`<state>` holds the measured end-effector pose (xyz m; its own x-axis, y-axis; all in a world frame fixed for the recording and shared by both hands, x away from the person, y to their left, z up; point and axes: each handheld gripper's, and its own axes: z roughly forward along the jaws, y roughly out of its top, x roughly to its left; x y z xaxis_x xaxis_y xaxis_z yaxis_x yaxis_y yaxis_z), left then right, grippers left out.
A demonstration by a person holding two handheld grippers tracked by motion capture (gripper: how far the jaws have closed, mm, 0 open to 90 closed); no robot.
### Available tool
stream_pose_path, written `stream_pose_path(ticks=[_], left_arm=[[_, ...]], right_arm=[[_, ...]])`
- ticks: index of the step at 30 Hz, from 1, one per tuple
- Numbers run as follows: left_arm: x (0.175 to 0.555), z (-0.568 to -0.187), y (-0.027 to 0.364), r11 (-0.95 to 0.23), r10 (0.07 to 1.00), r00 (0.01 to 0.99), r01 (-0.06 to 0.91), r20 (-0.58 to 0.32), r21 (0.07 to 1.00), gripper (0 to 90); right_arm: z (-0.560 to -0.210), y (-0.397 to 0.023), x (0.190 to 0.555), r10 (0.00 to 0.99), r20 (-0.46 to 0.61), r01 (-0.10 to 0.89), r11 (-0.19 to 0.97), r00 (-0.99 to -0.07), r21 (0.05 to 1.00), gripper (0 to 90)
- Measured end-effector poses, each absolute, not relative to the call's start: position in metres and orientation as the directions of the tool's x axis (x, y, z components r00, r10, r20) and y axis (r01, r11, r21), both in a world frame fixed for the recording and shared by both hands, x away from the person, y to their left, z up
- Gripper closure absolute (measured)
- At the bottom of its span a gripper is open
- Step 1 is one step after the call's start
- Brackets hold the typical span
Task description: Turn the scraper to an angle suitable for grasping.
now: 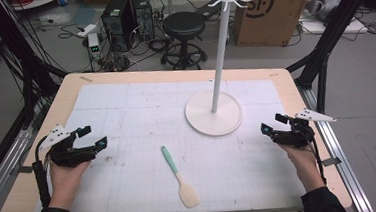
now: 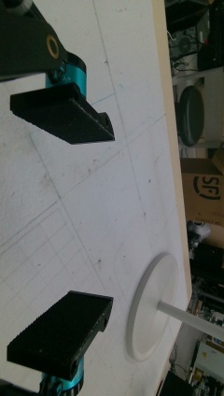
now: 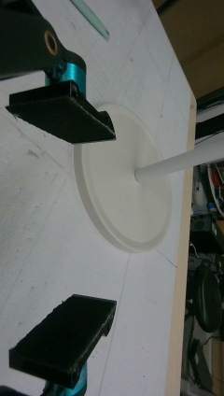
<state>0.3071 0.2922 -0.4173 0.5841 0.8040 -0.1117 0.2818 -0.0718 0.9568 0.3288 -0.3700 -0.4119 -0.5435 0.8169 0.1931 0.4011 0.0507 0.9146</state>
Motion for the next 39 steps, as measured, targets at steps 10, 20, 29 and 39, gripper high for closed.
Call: stream_pose_path(ticks=[10,20,29,39], left_arm=[[0.305,-0.416,0.291,-0.103,0.800,0.594,0.274,-0.084,0.956,17.5],[0.302,-0.417,0.293,-0.113,0.796,0.600,0.269,-0.074,0.956,17.5],[0.302,-0.419,0.291,-0.139,0.790,0.609,0.280,-0.063,0.950,18.2],[0.298,-0.423,0.289,-0.147,0.779,0.624,0.282,-0.065,0.948,18.3]], right_arm=[[-0.413,-0.369,0.328,0.817,0.183,0.409,0.070,-0.547,0.910,14.6],[-0.414,-0.371,0.330,0.818,0.187,0.406,0.062,-0.544,0.912,14.8],[-0.415,-0.369,0.332,0.815,0.193,0.413,0.062,-0.546,0.909,15.0],[-0.413,-0.371,0.334,0.826,0.195,0.411,0.048,-0.529,0.910,15.0]])
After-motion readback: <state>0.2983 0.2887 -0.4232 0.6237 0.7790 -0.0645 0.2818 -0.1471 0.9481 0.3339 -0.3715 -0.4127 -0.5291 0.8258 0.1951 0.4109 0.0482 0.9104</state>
